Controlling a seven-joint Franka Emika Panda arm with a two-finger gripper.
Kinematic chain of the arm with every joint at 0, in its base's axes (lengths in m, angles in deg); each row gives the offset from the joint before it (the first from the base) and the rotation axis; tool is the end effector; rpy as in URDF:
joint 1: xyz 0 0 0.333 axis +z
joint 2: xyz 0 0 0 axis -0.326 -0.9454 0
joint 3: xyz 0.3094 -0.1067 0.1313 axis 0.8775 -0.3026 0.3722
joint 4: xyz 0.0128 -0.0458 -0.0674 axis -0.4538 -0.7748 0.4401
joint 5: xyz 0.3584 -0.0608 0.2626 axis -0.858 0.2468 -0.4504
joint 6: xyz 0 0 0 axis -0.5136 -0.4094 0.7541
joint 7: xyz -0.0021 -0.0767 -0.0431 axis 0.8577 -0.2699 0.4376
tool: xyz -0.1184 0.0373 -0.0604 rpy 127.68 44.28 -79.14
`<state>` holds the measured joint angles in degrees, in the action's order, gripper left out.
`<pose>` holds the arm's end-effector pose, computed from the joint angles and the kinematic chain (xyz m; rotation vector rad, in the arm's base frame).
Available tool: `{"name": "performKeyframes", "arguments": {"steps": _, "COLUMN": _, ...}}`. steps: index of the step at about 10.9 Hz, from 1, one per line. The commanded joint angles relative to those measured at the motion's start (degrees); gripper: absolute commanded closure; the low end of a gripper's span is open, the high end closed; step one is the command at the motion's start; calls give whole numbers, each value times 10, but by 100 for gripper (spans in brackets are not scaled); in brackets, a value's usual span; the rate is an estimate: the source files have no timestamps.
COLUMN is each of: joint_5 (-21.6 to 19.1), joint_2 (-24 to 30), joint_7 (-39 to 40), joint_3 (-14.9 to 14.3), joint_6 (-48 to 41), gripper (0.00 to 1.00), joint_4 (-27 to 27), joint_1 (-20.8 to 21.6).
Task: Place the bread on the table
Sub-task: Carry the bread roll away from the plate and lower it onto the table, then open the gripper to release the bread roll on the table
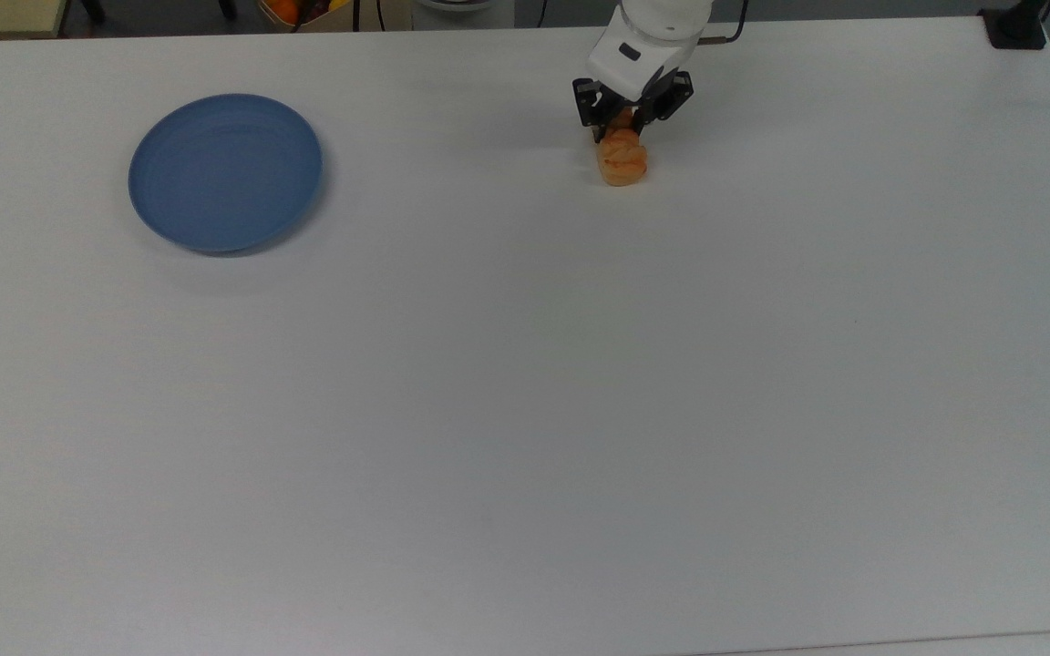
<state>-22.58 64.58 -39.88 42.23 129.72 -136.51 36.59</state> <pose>0.4709 0.2829 0.2843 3.0203 0.3496 -0.1059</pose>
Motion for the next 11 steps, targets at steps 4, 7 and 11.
{"name": "performKeyframes", "arguments": {"steps": 4, "joint_5": 4, "joint_2": 4, "joint_7": -21, "joint_3": 0, "joint_6": -29, "gripper": 0, "joint_4": 10, "joint_1": 8}}
{"name": "performKeyframes", "arguments": {"steps": 7, "joint_5": 4, "joint_2": 6, "joint_7": -22, "joint_3": 0, "joint_6": -72, "gripper": 0, "joint_4": 61, "joint_1": 3}}
{"name": "performKeyframes", "arguments": {"steps": 11, "joint_5": 2, "joint_2": 5, "joint_7": 27, "joint_3": -19, "joint_6": -178, "gripper": 0, "joint_4": 206, "joint_1": -43}}
